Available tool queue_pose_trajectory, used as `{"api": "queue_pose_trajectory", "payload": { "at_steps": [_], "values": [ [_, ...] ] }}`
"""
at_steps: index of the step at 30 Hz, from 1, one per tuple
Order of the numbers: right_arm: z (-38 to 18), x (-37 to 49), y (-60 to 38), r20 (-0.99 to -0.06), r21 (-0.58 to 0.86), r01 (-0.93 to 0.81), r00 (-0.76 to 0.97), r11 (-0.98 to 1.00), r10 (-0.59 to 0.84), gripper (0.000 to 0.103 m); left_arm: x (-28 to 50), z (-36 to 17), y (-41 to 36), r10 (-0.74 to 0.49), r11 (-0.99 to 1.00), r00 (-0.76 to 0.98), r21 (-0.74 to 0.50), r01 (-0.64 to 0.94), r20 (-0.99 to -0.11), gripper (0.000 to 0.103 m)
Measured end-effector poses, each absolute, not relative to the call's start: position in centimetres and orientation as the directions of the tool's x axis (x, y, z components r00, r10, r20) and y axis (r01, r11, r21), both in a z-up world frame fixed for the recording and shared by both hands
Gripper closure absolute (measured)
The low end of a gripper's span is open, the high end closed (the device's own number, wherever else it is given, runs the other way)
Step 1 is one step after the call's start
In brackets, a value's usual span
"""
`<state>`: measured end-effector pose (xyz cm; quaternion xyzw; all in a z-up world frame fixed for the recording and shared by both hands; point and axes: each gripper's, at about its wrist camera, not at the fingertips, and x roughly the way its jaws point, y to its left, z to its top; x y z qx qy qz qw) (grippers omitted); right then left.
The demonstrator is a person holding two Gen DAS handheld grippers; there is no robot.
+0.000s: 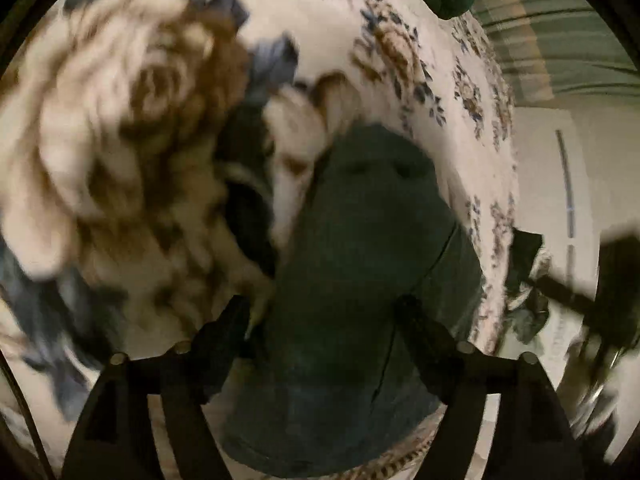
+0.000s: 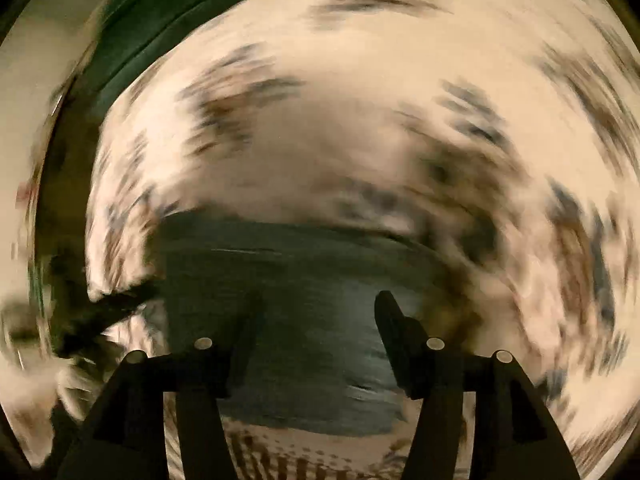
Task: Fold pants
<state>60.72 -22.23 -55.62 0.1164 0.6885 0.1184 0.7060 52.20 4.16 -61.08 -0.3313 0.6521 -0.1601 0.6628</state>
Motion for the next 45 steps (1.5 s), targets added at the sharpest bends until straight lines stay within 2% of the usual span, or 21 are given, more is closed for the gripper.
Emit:
{"api": "queue_pose_trajectory", "payload": {
  "at_steps": [7,8,9,10,11,13,15,18,19,22,24,26,28,29,30,35,36,38,40,42,45],
  "values": [
    [-63.5,70.6,-4.2,-0.942,0.3,-0.371,-0.263,0.879,0.21,0.042,52.3,-61.9,3.7,-0.673,0.718,0.113,-0.682,-0.141,-0.731,0.023],
    [-64.8,70.9,-2.8,-0.941,0.278,-0.4,-0.294,0.873,0.165,0.042,52.2,-61.7,3.5,-0.675,0.72,0.115,-0.685,-0.114,-0.729,0.027],
    [-66.3,71.2,-1.4,-0.937,0.261,-0.439,-0.329,0.86,0.116,0.044,52.3,-61.4,3.1,-0.683,0.718,0.112,-0.692,-0.075,-0.722,0.04],
    [-67.3,71.2,-0.2,-0.935,0.24,-0.485,-0.348,0.841,0.067,0.049,52.4,-60.9,2.4,-0.666,0.741,0.101,-0.671,-0.024,-0.739,0.044],
    [-67.9,71.0,0.7,-0.936,0.217,-0.526,-0.35,0.822,0.023,0.07,52.5,-60.8,1.9,-0.653,0.755,0.099,-0.656,0.007,-0.751,0.046],
    [-67.8,71.1,1.0,-0.939,0.192,-0.529,-0.344,0.827,-0.003,0.08,52.3,-60.3,1.5,-0.641,0.767,0.108,-0.639,0.057,-0.76,0.051],
    [-67.8,72.3,-0.5,-0.927,0.215,-0.384,-0.369,0.898,0.064,0.085,52.0,-60.1,1.7,-0.654,0.755,0.129,-0.654,0.051,-0.745,0.053],
    [-69.2,73.6,-5.2,-0.866,0.295,-0.02,-0.428,0.955,0.258,0.086,51.7,-59.8,1.7,-0.65,0.757,0.158,-0.65,0.06,-0.743,0.053],
    [-70.2,73.7,-7.3,-0.824,0.328,0.15,-0.438,0.933,0.36,0.086,51.7,-59.8,1.7,-0.653,0.754,0.161,-0.654,0.059,-0.74,0.053],
    [-71.7,73.1,-10.7,-0.747,0.377,0.385,-0.41,0.842,0.523,0.086,51.6,-60.1,2.2,-0.675,0.733,0.158,-0.678,0.042,-0.72,0.053],
    [-71.6,73.3,-10.4,-0.725,0.419,0.325,-0.443,0.848,0.528,0.084,51.7,-60.4,2.5,-0.693,0.715,0.154,-0.698,0.024,-0.705,0.053],
    [-69.1,74.4,-8.7,-0.784,0.428,0.097,-0.454,0.898,0.423,0.079,51.8,-60.5,2.7,-0.69,0.719,0.143,-0.694,0.027,-0.709,0.053],
    [-67.0,75.3,-7.7,-0.84,0.391,-0.034,-0.421,0.92,0.341,0.057,51.9,-60.3,2.6,-0.686,0.723,0.141,-0.689,0.034,-0.713,0.053],
    [-66.0,75.6,-6.7,-0.865,0.369,-0.115,-0.405,0.922,0.295,0.041,52.0,-60.1,2.4,-0.68,0.73,0.141,-0.683,0.038,-0.719,0.053],
    [-65.8,75.8,-6.1,-0.871,0.359,-0.153,-0.41,0.921,0.271,0.035,51.9,-59.8,2.1,-0.674,0.736,0.144,-0.675,0.049,-0.724,0.053],
    [-69.5,74.4,-0.2,-0.821,0.266,-0.388,-0.571,0.883,-0.003,0.035,51.3,-58.2,0.9,-0.664,0.747,0.157,-0.659,0.091,-0.731,0.053],
    [-70.4,73.8,0.2,-0.809,0.243,-0.427,-0.584,0.871,-0.06,0.042,51.2,-57.9,0.5,-0.667,0.744,0.16,-0.661,0.096,-0.728,0.053],
    [-71.4,73.0,0.8,-0.805,0.17,-0.518,-0.564,0.839,-0.186,0.07,50.8,-57.5,-0.1,-0.665,0.746,0.166,-0.656,0.11,-0.728,0.053],
    [-70.9,73.7,0.3,-0.805,0.156,-0.461,-0.572,0.874,-0.158,0.08,50.5,-56.9,-0.7,-0.658,0.753,0.185,-0.646,0.13,-0.73,0.053],
    [-69.8,75.4,-1.8,-0.822,0.154,-0.328,-0.565,0.932,-0.064,0.084,50.6,-56.8,-0.8,-0.674,0.737,0.2,-0.664,0.122,-0.711,0.054],
    [-70.3,77.6,-7.7,-0.782,0.207,0.068,-0.587,0.976,0.207,0.094,50.9,-57.0,-0.9,-0.679,0.733,0.203,-0.67,0.122,-0.706,0.054]
  ]
}}
